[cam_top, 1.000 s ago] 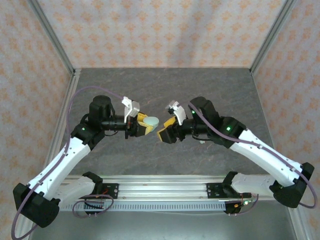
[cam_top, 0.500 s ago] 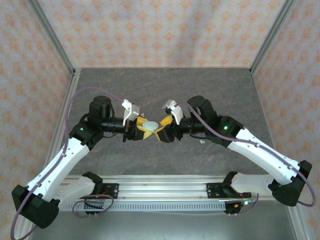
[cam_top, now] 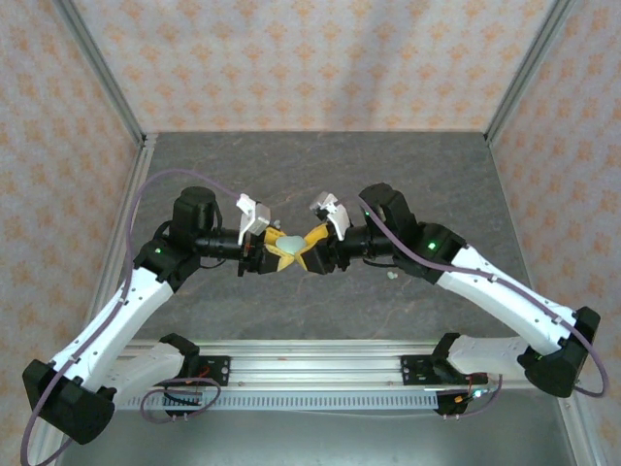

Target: Insert wireless bluetooth earbuds into charging case

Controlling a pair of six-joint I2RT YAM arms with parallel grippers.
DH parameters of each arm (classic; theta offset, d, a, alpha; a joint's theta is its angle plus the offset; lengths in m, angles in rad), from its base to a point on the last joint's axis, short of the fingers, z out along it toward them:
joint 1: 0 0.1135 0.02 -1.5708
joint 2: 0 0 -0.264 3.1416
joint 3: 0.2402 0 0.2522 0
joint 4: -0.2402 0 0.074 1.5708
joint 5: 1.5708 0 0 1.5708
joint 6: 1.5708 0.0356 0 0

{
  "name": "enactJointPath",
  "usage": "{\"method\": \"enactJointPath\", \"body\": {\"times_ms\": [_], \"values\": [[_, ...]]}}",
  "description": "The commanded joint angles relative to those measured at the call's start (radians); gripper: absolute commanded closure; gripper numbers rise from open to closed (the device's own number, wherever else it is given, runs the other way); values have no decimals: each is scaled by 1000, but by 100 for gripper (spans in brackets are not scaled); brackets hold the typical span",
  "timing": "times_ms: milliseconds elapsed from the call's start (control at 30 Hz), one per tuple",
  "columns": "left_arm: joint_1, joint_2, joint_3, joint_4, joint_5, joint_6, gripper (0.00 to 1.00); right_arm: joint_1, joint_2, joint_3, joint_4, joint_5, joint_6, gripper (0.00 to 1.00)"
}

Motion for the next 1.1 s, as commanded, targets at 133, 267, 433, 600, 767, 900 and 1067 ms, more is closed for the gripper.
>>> {"method": "enactJointPath", "body": {"times_ms": [133,267,433,600,767,900,1067], "values": [[-12,-27,40,-11,47,27,92,-69,13,1,122,-14,86,57],[-15,-35,40,-17,43,28,92,-106,12,-10,154,15,128,57],[-16,-39,41,-20,39,31,92,-127,14,-18,185,17,164,56],[-16,-35,45,-20,38,31,92,-127,9,-41,217,-64,145,46],[-15,-25,54,-37,40,38,92,-126,-64,-133,320,-169,130,31],[-15,-21,61,-43,42,39,92,-105,-90,-138,270,-152,79,27],[-15,-8,75,-50,49,37,92,-58,-69,-106,212,-130,32,24]]}}
